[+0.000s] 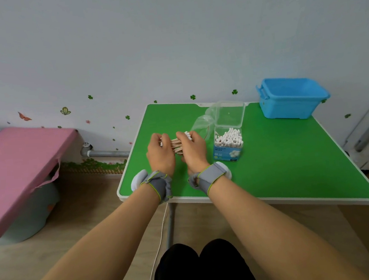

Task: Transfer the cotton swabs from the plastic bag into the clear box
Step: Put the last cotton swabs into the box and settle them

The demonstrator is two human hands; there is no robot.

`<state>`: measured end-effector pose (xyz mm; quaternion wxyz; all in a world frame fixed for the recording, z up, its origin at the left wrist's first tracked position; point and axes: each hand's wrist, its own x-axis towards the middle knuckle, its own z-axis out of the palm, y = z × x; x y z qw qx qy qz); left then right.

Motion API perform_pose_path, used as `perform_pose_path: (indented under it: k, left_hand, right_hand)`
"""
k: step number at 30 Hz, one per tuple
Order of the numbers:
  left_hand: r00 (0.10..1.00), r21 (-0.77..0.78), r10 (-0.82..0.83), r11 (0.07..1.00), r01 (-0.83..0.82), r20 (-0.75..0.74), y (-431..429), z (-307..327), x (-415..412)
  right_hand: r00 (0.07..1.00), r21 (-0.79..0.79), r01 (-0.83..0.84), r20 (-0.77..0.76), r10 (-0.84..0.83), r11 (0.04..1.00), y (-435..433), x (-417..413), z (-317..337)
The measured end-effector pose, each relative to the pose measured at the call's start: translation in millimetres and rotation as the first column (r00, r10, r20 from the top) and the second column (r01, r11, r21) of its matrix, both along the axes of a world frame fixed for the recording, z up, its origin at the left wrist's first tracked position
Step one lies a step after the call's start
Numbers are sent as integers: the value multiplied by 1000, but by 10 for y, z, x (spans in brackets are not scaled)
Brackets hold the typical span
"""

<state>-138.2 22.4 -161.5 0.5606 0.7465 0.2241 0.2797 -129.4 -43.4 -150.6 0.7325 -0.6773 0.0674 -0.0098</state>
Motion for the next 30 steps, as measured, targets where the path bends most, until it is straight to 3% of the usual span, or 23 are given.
perform_pose_path:
  k: [10, 16, 24, 30]
  left_hand:
    - [999, 143, -44, 989, 42, 8, 98, 5, -18]
    - [997, 101, -64, 993, 67, -35, 44, 10, -25]
    - [986, -57, -82, 996, 75, -146, -2, 71, -1]
    - [991, -3, -72, 997, 72, -110, -20, 70, 5]
  right_hand:
    - [994, -181, -112, -11, 111, 977, -85, 12, 6]
    - [992, -383, -103, 23, 121, 918, -53, 16, 4]
    - [985, -440, 49, 171, 30, 897, -33, -16, -24]
    - [996, -393, 23, 85, 11, 919, -34, 9, -5]
